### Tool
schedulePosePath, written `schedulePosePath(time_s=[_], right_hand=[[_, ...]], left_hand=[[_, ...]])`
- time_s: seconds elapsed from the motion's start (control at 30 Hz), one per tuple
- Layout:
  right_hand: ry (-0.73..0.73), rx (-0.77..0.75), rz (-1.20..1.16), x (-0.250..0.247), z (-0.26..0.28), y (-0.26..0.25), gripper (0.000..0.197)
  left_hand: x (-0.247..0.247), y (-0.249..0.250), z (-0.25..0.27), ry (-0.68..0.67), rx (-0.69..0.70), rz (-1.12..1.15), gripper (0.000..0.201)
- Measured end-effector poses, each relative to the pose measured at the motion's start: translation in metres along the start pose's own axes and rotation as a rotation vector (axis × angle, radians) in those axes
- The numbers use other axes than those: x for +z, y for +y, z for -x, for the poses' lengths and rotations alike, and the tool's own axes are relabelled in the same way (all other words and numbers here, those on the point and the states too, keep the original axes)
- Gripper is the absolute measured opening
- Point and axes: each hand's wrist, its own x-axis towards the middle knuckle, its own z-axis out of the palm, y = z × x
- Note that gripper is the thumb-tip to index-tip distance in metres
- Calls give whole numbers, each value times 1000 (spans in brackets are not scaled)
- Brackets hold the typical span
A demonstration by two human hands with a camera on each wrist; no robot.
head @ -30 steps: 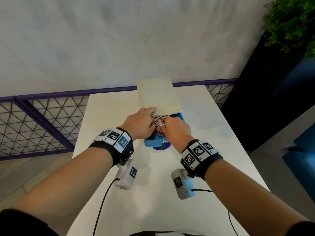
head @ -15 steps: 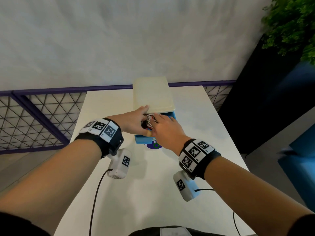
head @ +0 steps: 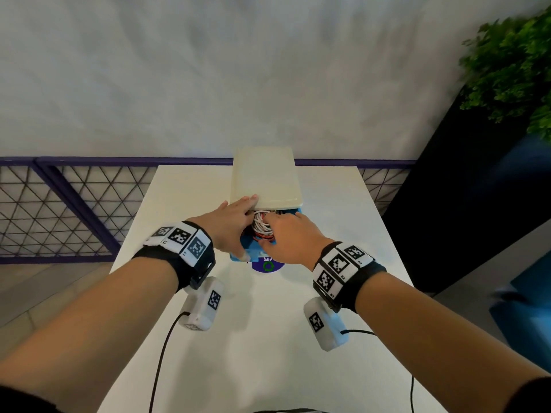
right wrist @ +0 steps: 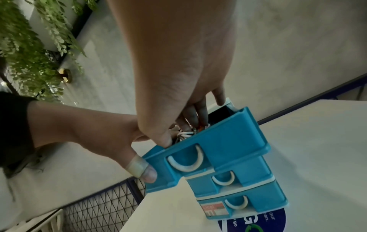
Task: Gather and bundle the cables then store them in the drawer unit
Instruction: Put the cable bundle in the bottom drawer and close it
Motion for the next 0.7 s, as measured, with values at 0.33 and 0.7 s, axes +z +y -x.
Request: schedulePosePath(time_s=[0.33,0.7], right_hand=[[-64,12,184,-6,2,-4,49],[-190,-94,162,-17,-4,7,89]], left_hand=[[-3,12,1,50,-52,-35,98],[-8,5,3,36,-31,181,105]])
